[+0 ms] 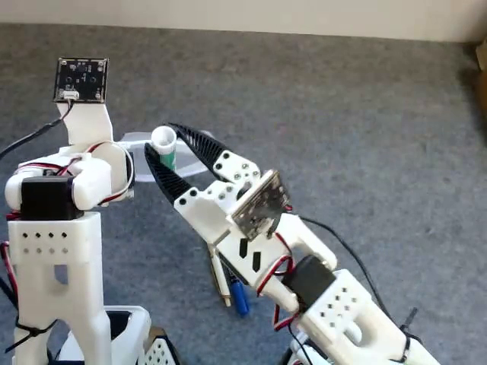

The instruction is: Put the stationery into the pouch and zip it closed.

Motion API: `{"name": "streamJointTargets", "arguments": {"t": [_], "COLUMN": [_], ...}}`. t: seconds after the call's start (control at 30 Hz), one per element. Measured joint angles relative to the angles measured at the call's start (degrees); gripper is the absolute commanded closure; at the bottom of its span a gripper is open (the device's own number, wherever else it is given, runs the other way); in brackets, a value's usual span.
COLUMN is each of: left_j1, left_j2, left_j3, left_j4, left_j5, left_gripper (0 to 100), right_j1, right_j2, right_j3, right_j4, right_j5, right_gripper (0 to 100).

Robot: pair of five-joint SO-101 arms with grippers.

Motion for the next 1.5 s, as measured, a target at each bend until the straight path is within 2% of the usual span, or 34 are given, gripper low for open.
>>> {"name": "streamJointTargets", "arguments": {"t": [0.3,0.5,0.67,0.77,0.97,1.2,1.37,1.5], "left_j1": [0.0,0.0,0.0,0.0,0.0,0.0,0.0,0.0], "left_j2": [0.0,0.0,0.0,0.0,0.0,0.0,0.0,0.0], "left_j3": [0.0,0.0,0.0,0.0,0.0,0.0,0.0,0.0], "left_j4": [0.0,0.0,0.0,0.0,0.0,0.0,0.0,0.0], "left_j5": [0.5,0.5,0.5,0.7,1.8,2.1,2.1,2.1], "left_gripper": [99,99,99,99,99,99,99,99], "right_j1": [0.0,0.7,0.9,0.9,1.0,1.1,0.8,0.0], "right_j2": [0.0,0.0,0.5,4.7,16.6,20.8,20.7,18.6], "right_j3": [12.7,14.7,14.7,14.6,14.6,14.6,14.6,14.6], "right_j4": [-18.9,-26.1,-27.3,-28.8,-40.3,-41.9,-41.8,-36.4], "right_j5": [4.2,4.6,4.6,4.6,4.6,4.6,4.7,4.7], "right_gripper": [99.5,99.5,99.5,99.5,99.5,99.0,82.4,80.5]}}
